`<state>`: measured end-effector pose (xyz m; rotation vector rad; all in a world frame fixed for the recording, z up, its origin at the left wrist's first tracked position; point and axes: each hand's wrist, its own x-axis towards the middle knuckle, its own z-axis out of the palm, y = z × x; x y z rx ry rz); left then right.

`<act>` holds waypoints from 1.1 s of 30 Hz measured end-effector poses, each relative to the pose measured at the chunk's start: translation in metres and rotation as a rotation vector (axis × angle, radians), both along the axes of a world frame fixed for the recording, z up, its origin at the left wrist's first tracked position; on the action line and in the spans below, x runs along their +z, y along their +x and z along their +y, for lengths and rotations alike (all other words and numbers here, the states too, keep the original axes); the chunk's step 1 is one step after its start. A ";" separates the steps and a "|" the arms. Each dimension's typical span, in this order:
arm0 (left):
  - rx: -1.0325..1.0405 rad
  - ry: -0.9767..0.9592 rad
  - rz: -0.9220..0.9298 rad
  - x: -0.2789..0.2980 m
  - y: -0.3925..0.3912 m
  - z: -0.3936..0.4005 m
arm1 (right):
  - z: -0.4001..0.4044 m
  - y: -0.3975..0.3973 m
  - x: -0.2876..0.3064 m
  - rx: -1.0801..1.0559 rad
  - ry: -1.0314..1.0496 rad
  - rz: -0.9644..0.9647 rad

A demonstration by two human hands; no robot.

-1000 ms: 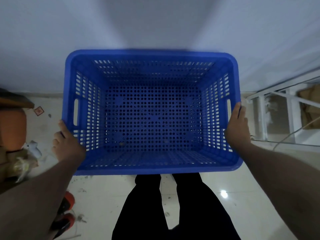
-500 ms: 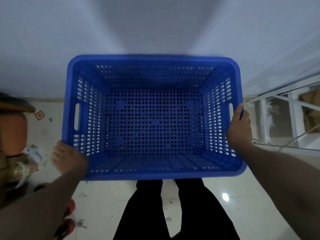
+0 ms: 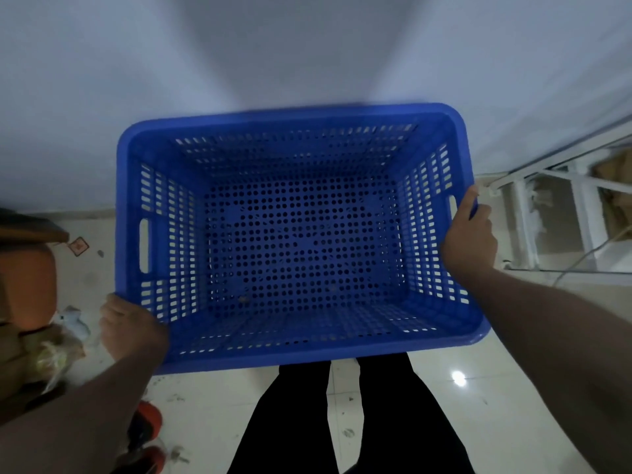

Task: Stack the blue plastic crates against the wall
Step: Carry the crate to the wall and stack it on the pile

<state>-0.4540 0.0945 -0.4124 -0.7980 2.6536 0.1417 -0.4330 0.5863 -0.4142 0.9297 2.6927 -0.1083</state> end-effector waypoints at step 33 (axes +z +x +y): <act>-0.350 0.549 -0.252 0.191 -0.023 0.140 | -0.086 -0.013 0.186 0.232 -0.681 -0.152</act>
